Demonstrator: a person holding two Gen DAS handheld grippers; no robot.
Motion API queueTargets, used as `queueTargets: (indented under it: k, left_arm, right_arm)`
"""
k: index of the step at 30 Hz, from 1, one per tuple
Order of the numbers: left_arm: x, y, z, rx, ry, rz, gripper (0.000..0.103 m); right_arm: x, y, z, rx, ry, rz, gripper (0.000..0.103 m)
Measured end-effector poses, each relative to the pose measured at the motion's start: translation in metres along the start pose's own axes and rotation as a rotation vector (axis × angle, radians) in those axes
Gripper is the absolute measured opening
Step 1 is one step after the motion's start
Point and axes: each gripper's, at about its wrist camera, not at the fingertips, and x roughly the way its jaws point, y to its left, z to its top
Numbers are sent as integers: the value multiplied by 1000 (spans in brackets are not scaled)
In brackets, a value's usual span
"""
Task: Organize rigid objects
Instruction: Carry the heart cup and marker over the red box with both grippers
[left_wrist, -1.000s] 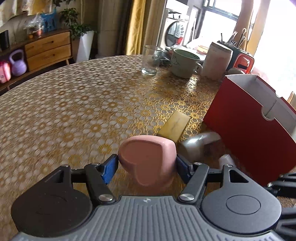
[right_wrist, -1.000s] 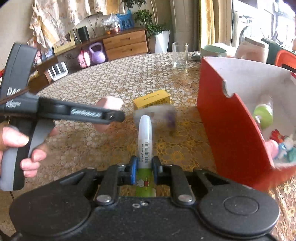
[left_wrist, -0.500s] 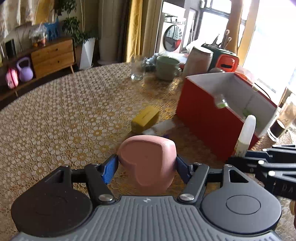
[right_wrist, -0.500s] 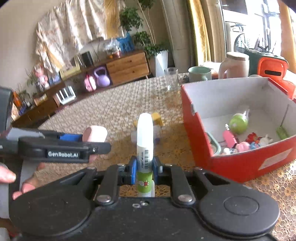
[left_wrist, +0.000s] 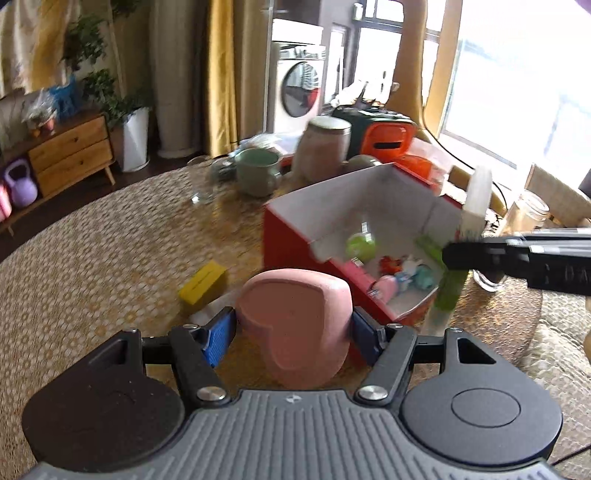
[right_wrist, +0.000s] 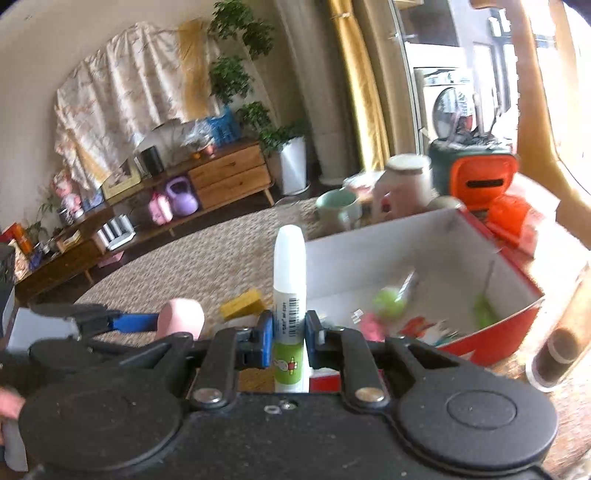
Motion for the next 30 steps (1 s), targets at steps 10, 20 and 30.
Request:
queueTargets:
  k: [10,20,30]
  left_arm:
    - [20,-52,43,81,-16,-38,67]
    - [81,-93,60,165,45,-17,67]
    - [147,-103,66,158,162,-28,67]
  right_arm:
    - [8,-54,31,25,-10,-101,16]
    - [43,-100,51,20,41,-195,16]
    - [89,-123,41,-1,163,-241,16]
